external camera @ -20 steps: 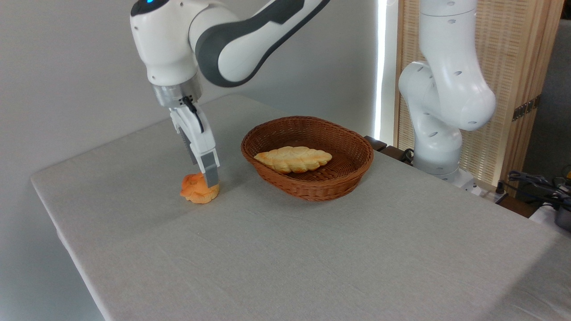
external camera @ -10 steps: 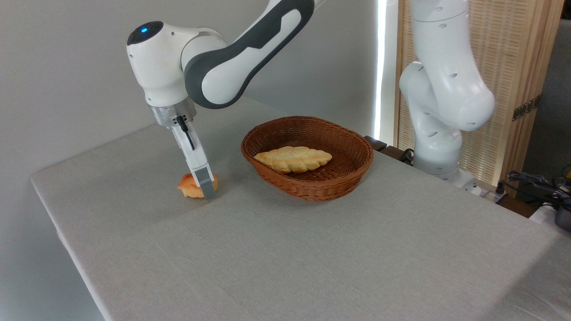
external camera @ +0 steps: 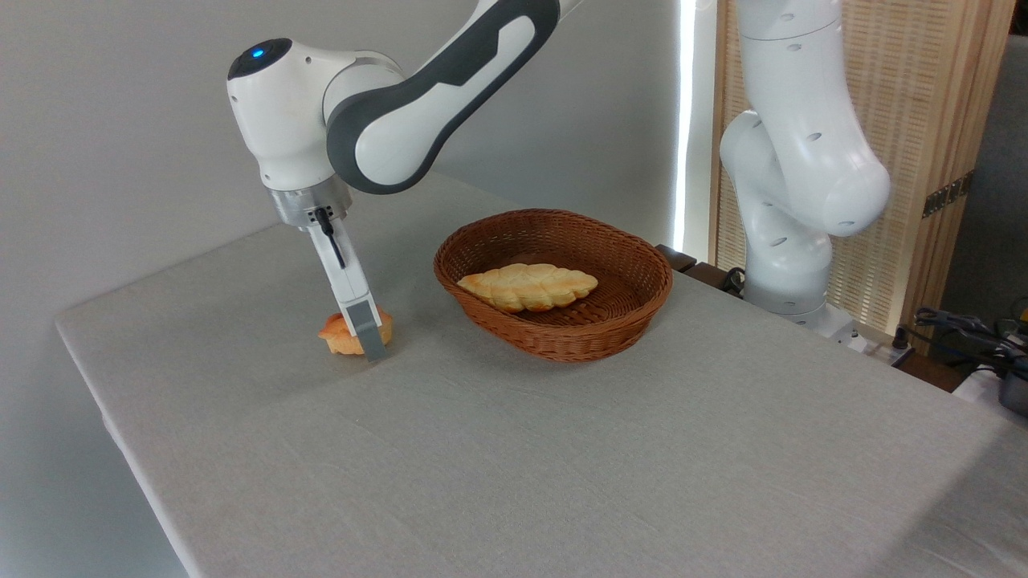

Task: Put bread into the basket
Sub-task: 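Close the gripper on the orange bun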

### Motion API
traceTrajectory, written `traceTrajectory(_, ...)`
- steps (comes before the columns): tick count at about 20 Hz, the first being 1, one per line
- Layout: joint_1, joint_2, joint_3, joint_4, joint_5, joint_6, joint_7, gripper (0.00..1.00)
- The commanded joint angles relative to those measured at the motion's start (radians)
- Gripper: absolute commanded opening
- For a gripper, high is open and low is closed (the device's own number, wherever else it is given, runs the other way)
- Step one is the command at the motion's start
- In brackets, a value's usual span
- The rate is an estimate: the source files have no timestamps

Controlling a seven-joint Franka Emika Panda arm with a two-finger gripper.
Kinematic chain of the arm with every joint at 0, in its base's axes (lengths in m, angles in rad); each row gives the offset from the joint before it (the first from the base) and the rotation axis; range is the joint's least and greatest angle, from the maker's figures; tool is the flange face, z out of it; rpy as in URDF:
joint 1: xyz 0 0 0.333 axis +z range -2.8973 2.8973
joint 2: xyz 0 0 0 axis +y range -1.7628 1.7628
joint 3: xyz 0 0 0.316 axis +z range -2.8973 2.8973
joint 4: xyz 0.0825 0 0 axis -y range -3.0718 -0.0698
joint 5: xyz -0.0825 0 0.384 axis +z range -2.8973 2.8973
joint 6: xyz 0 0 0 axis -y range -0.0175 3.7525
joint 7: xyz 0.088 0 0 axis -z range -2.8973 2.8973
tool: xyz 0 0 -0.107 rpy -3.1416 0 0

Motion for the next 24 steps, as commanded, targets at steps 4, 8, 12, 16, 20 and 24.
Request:
traceTrajectory(4,-0.005,0.020,0.002,0.011,0.015,0.025,0.008,0.55)
traceTrajectory(8,-0.005,0.020,0.000,0.013,0.015,0.028,0.007,0.55)
traceTrajectory(12,-0.015,0.017,0.000,0.013,0.015,0.039,0.005,0.56)
traceTrajectory(16,-0.015,-0.012,0.002,0.016,0.014,0.039,-0.004,0.55)
traceTrajectory(20,-0.012,-0.066,0.005,0.014,0.011,0.027,-0.002,0.54)
traceTrajectory(24,-0.008,-0.130,0.016,0.014,0.006,-0.030,-0.001,0.54)
